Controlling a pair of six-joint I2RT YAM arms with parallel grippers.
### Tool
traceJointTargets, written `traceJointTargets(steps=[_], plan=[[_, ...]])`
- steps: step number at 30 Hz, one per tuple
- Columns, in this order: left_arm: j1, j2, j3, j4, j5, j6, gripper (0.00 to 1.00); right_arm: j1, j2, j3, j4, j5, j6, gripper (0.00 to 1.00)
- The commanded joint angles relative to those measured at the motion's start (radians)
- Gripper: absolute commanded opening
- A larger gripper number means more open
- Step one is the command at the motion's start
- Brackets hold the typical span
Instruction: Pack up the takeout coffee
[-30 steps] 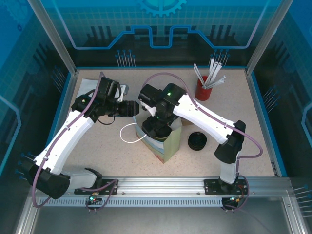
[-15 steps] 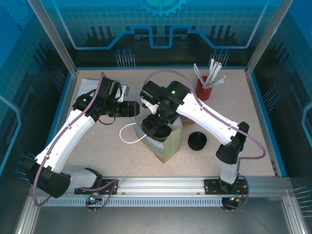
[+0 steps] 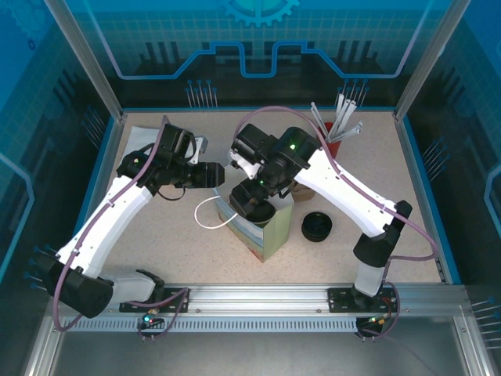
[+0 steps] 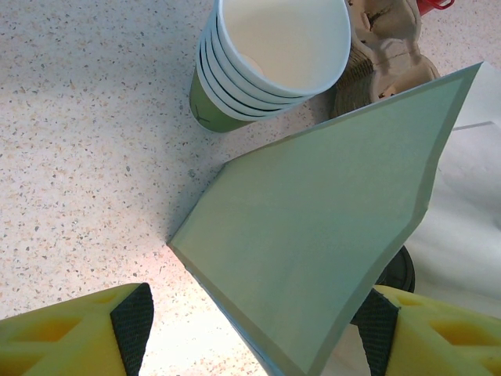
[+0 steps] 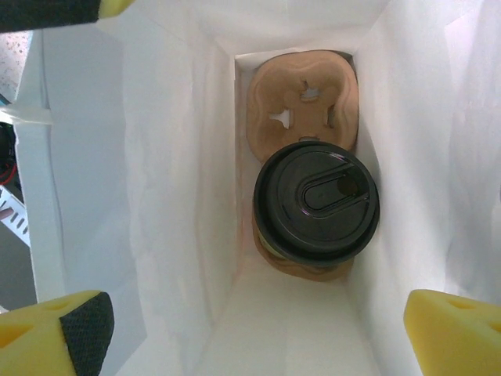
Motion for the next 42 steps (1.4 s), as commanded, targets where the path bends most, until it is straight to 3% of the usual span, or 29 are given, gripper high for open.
traceJointTargets(steps=[1,15,23,29,36,42], plan=[[0.004,0.004,0.023,-0.023,0.01,0.004,0.72,-0.012,-0.016,0.025,-0.03,-0.028,-0.004,0.96],[0.003,0.002,0.023,-0.019,0.016,0.003,0.73,-0.012,-0.037,0.038,-0.014,-0.019,0.009,0.93],[0.005,-0.001,0.041,-0.019,0.001,0.005,0.79,-0.016,-0.076,0.072,0.014,-0.005,0.022,0.88],[0.005,-0.016,0.069,-0.012,-0.054,0.006,0.86,-0.036,-0.137,0.083,0.064,-0.008,0.032,0.81],[0.008,-0.082,0.045,0.065,-0.183,0.004,0.98,-0.109,-0.268,-0.033,0.193,0.012,0.033,0.71],[0.016,-0.149,-0.007,0.147,-0.276,0.001,0.99,-0.194,-0.368,-0.144,0.268,0.008,0.022,0.58]])
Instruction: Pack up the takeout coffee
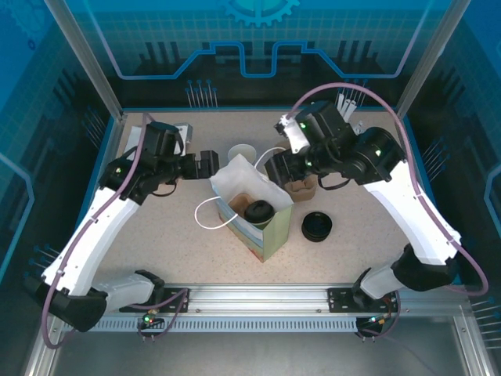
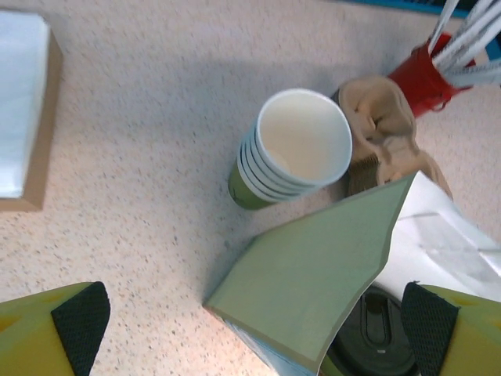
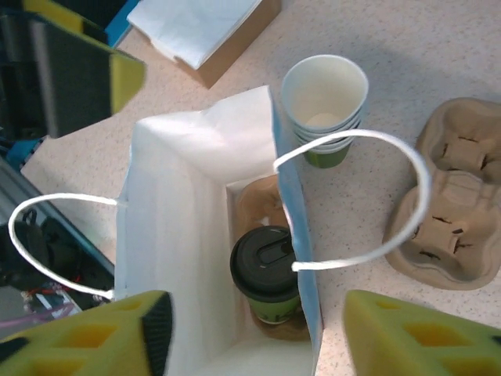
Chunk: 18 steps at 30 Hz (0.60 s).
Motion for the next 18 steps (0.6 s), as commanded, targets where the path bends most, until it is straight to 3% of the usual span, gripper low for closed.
traceJointTargets(steps=[1,6,18], plan=[[0.016,-0.048,-0.039,0.078,-0.089,0.001,0.99,-0.051,-0.052,-0.068,0.077,0.01,-0.007,0.57],[0.024,-0.097,-0.083,0.143,-0.146,-0.003,0.99,-0.168,-0.139,-0.203,0.135,0.019,-0.025,0.48],[0.026,-0.208,-0.188,0.257,-0.24,-0.018,0.99,-0.446,-0.235,-0.508,0.349,0.148,-0.066,0.49]])
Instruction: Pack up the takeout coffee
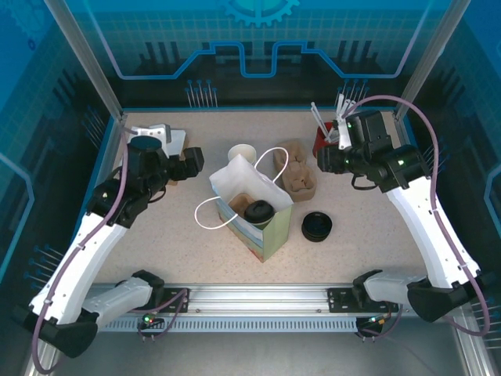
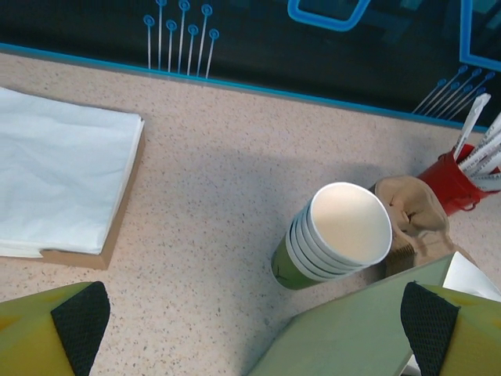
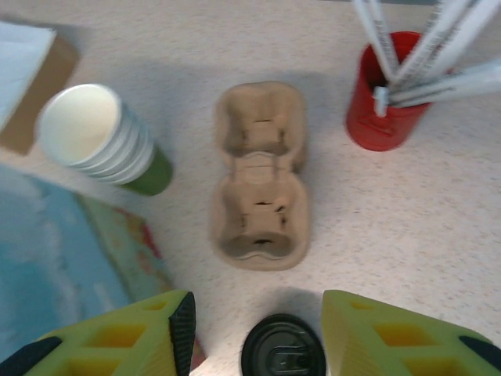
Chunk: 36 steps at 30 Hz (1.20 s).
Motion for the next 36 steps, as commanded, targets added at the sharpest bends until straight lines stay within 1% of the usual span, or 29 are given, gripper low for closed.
traceJointTargets(steps=[1,6,14,19,27,33,36], plan=[[0.009,-0.037,-0.028,0.065,-0.049,-0.007,0.99,-0.053,-0.008,-0.064,0.147,0.058,-0.015,0.49],[0.009,-0.053,-0.035,0.051,-0.051,0.003,0.99,-0.103,0.032,-0.149,0.296,0.08,-0.012,0.51],[0.009,-0.07,-0.047,0.027,-0.042,0.008,0.99,-0.143,0.187,-0.197,0.456,0.08,-0.013,0.52],[0.009,-0.078,-0.051,0.014,-0.044,0.009,0.99,-0.149,0.287,-0.183,0.52,0.139,-0.02,0.52],[0.009,-0.08,-0.05,0.003,-0.046,0.008,0.99,-0.163,0.441,-0.132,0.57,0.174,-0.043,0.51],[0.01,-0.08,-0.047,-0.008,-0.05,0.012,0.99,-0.167,0.524,-0.078,0.608,0.208,-0.088,0.49],[0.009,-0.08,-0.048,-0.01,-0.051,0.012,0.99,-0.174,0.56,-0.048,0.611,0.204,-0.096,0.43]])
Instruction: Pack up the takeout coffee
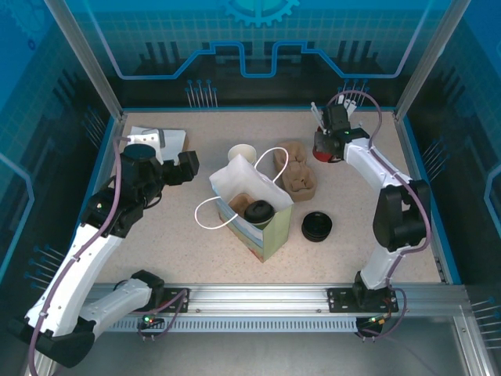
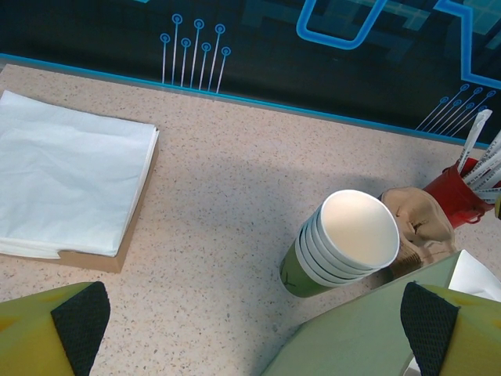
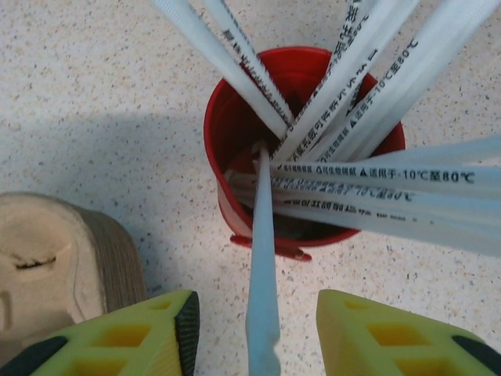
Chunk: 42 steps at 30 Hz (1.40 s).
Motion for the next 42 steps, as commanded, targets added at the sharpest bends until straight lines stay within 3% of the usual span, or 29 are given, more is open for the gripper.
traceJointTargets(steps=[1,8,17,23,42], plan=[[0.009,-0.013,-0.002,-0.018,-0.025,0.013,0.99,-0.02,0.037,0.067,0.039,0.021,-0.028,0.41],[0.01,-0.007,-0.004,-0.018,-0.025,0.012,0.99,-0.021,0.054,0.09,0.052,0.038,-0.057,0.22],[0.009,0.0,-0.009,-0.007,-0.015,0.003,0.99,-0.022,-0.075,0.048,0.038,0.055,-0.102,0.0],[0.01,0.003,-0.01,-0.002,-0.007,0.0,0.99,-0.022,-0.18,0.058,-0.061,0.023,-0.122,0.0],[0.01,0.007,-0.019,0.016,0.014,-0.009,0.99,-0.021,-0.521,0.362,-0.772,-0.307,-0.104,0.01]])
